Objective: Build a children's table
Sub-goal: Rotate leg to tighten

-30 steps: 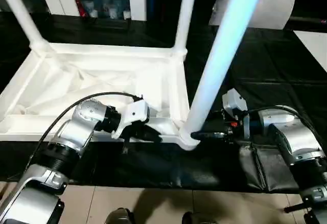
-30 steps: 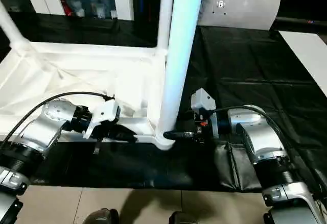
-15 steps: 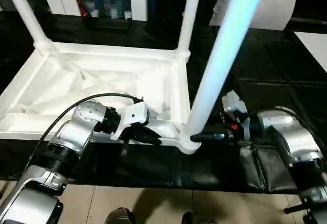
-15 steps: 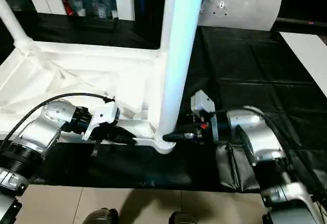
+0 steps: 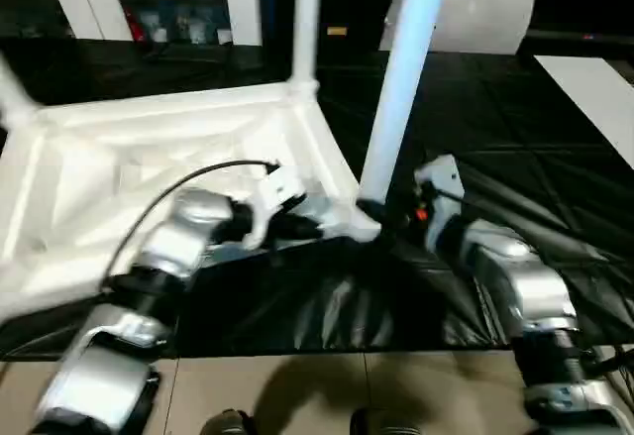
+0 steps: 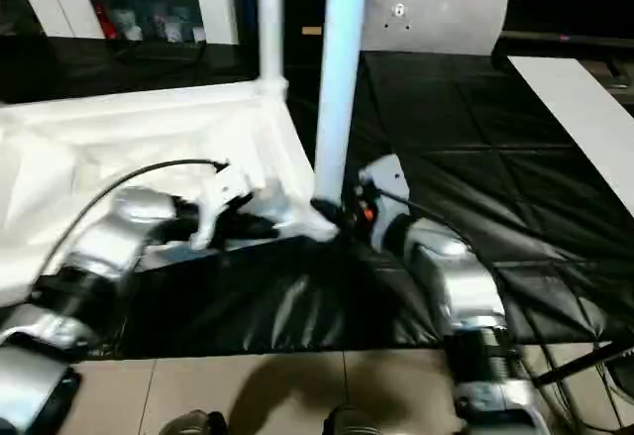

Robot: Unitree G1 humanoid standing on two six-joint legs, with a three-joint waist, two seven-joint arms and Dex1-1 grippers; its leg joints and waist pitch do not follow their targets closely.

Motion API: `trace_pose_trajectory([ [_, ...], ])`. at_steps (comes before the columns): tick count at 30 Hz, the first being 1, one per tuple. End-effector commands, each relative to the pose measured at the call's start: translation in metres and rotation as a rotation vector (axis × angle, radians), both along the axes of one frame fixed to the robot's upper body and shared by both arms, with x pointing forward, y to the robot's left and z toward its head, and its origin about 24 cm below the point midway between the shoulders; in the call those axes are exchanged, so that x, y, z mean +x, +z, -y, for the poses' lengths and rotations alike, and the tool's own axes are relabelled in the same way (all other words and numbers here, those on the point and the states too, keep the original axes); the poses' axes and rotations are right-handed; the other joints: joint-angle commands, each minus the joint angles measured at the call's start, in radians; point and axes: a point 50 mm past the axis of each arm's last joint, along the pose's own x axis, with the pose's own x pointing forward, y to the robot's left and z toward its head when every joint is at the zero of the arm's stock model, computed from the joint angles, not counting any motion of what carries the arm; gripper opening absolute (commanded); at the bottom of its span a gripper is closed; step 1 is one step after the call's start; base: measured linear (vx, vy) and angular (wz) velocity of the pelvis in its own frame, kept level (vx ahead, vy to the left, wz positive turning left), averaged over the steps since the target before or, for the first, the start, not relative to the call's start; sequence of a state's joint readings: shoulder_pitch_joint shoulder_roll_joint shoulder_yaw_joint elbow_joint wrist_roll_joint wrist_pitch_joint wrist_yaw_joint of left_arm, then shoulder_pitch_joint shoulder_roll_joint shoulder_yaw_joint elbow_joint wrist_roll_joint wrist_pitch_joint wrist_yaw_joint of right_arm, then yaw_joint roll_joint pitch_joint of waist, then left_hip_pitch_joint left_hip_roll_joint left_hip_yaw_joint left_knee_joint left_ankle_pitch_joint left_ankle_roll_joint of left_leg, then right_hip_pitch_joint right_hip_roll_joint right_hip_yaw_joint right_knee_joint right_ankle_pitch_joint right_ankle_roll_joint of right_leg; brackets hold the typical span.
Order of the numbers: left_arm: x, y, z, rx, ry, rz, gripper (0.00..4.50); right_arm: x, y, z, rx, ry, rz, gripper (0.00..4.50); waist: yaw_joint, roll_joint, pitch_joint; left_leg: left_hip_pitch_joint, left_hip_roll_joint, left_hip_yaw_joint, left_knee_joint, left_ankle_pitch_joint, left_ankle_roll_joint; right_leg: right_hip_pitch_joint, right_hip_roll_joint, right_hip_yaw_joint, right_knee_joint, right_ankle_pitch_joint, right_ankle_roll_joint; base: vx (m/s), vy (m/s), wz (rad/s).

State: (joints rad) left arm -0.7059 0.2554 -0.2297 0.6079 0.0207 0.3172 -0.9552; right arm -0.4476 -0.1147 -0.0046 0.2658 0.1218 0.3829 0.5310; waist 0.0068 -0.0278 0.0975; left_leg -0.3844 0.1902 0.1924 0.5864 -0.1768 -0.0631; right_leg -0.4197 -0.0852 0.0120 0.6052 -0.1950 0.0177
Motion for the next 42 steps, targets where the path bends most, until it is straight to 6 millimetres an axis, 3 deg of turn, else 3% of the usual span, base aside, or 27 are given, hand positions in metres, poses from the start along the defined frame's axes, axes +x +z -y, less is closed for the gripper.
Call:
trace_pose_trajectory([
  [1,0.004,0.012,0.035,-0.079,0.023,0.046,0.0,-0.011,-0.021,-0.044,0.003,0.085,-0.125,1.91,0.001,-0.003,-0.047,0.027,0.021,-0.022,-0.091,-0.406,-0.042,0.011,-0.033,0.01,-0.106,-0.53,-0.112,0.0,0.0,0.0],
  [3,0.006,0.015,0.045,-0.1,0.065,0.056,0.0,-0.006,-0.019,-0.051,0.008,-0.013,-0.124,1.91,-0.002,0.003,-0.05,0.025,0.023,-0.022,-0.095,-0.386,-0.04,0.012,-0.033,0.01,-0.104,-0.483,-0.117,0.0,0.0,0.0],
  [4,0.006,0.017,0.052,-0.107,0.079,0.062,0.0,-0.004,-0.017,-0.055,0.035,-0.063,-0.116,1.91,-0.003,-0.001,-0.055,0.022,0.023,-0.02,-0.097,-0.358,-0.037,0.018,-0.03,0.009,-0.102,-0.426,-0.121,0.0,0.0,0.0],
  [6,0.005,0.017,0.059,-0.105,0.078,0.071,0.0,-0.003,-0.013,-0.06,0.076,-0.095,-0.101,2.47,-0.001,0.001,-0.054,0.022,0.024,-0.015,-0.098,-0.337,-0.026,0.016,-0.028,0.011,-0.101,-0.349,-0.136,0.0,0.0,0.0],
  [9,0.003,0.015,0.06,-0.092,0.061,0.08,0.0,-0.002,-0.011,-0.054,0.091,-0.119,-0.084,2.71,0.0,-0.002,-0.058,0.019,0.023,-0.01,-0.095,-0.306,-0.003,0.024,-0.027,0.011,-0.094,-0.265,-0.15,0.0,0.0,0.0],
  [10,0.003,0.014,0.058,-0.087,0.06,0.083,0.0,-0.001,-0.01,-0.05,0.077,-0.125,-0.071,2.97,0.001,-0.001,-0.058,0.019,0.022,-0.009,-0.094,-0.294,0.007,0.025,-0.027,0.011,-0.093,-0.244,-0.155,0.0,0.0,0.0],
  [18,-0.004,0.002,0.021,-0.008,-0.019,0.067,0.0,0.003,0.001,0.01,-0.008,-0.047,0.066,3.55,0.01,-0.006,-0.065,0.013,0.021,-0.002,-0.081,-0.189,0.059,0.041,-0.03,0.009,-0.084,-0.14,-0.191,0.0,0.0,0.0],
  [21,-0.008,-0.002,0.01,0.014,-0.072,0.059,0.0,0.002,0.007,0.027,-0.056,0.041,0.097,3.81,0.009,-0.004,-0.069,0.009,0.024,0.0,-0.075,-0.132,0.084,0.047,-0.029,0.008,-0.07,-0.042,-0.226,0.0,0.0,0.0],
  [23,-0.012,-0.002,0.007,0.016,-0.128,0.065,0.0,0.0,0.008,0.034,-0.099,0.114,0.122,3.89,0.008,-0.007,-0.069,0.01,0.022,0.004,-0.068,-0.092,0.11,0.05,-0.025,0.007,-0.062,0.039,-0.257,0.0,0.0,0.0],
  [29,-0.019,-0.003,-0.004,0.058,-0.292,0.05,0.0,-0.011,0.017,0.05,-0.131,0.411,0.142,3.89,0.013,-0.005,-0.064,0.019,0.031,0.006,-0.07,-0.162,0.121,0.044,-0.028,0.008,-0.069,-0.062,-0.276,0.0,0.0,0.0],
  [33,-0.023,-0.001,-0.008,0.069,-0.387,0.033,0.0,-0.017,0.022,0.056,-0.134,0.566,0.117,3.89,0.024,-0.007,-0.065,0.022,0.033,0.007,-0.068,-0.151,0.127,0.041,-0.028,0.008,-0.066,-0.049,-0.288,0.0,0.0,0.0],
  [37,-0.033,-0.002,-0.017,0.106,-0.525,-0.002,0.0,-0.019,0.025,0.059,-0.13,0.73,0.075,3.52,0.032,-0.01,-0.064,0.019,0.034,0.009,-0.066,-0.14,0.13,0.043,-0.03,0.004,-0.06,-0.052,-0.299,0.0,0.0,0.0],
  [42,-0.037,-0.004,-0.019,0.124,-0.57,-0.017,0.0,-0.021,0.025,0.056,-0.112,0.802,0.049,3.08,0.039,-0.013,-0.065,0.02,0.038,0.01,-0.065,-0.127,0.129,0.041,-0.032,0.004,-0.055,-0.055,-0.303,0.0,0.0,0.0],
])
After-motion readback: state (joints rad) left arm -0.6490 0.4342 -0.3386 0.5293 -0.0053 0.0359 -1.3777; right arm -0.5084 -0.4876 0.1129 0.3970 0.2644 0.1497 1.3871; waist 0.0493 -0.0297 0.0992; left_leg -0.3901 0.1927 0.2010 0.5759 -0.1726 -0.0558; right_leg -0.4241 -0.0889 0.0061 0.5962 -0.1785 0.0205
